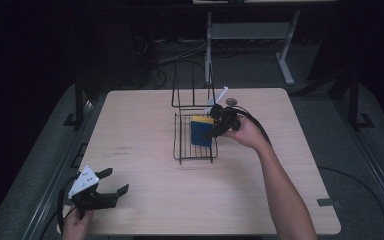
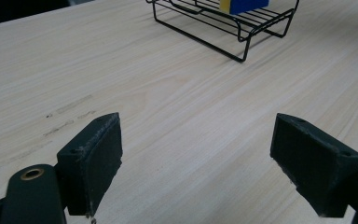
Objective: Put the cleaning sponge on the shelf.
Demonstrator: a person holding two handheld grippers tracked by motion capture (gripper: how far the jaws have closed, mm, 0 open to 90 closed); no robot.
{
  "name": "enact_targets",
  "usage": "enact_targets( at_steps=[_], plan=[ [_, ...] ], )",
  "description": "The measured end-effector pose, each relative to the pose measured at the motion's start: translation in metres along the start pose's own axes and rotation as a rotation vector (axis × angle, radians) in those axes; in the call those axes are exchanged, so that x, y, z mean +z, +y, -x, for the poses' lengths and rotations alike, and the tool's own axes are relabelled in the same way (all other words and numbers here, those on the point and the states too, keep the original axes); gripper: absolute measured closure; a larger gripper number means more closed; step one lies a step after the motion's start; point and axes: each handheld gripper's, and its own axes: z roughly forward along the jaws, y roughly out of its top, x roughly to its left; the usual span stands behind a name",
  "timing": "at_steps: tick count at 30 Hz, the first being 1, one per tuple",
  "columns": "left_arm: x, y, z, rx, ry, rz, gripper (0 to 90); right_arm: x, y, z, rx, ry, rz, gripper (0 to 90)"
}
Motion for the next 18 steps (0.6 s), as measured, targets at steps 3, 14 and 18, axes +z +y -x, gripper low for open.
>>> enact_targets(
  at_steps=[3,14,18],
  plan=[
    [0.0006,-0.0006,-0.0008,0.0,0.0,-0.003,16.2,0.0006,-0.0007,0.001,0.002,0.003,0.002,54.7],
    [-0.0003,0.0,-0.0004,0.003,0.001,-0.003,16.2,0.0004,-0.0015,0.001,0.007,-0.001,-0.002,52.5],
    [-0.0001,-0.0001,-0.0002,0.004,0.0,-0.004,16.2,0.0001,-0.0017,0.0009,0.007,0.0,-0.002,51.8]
  ],
)
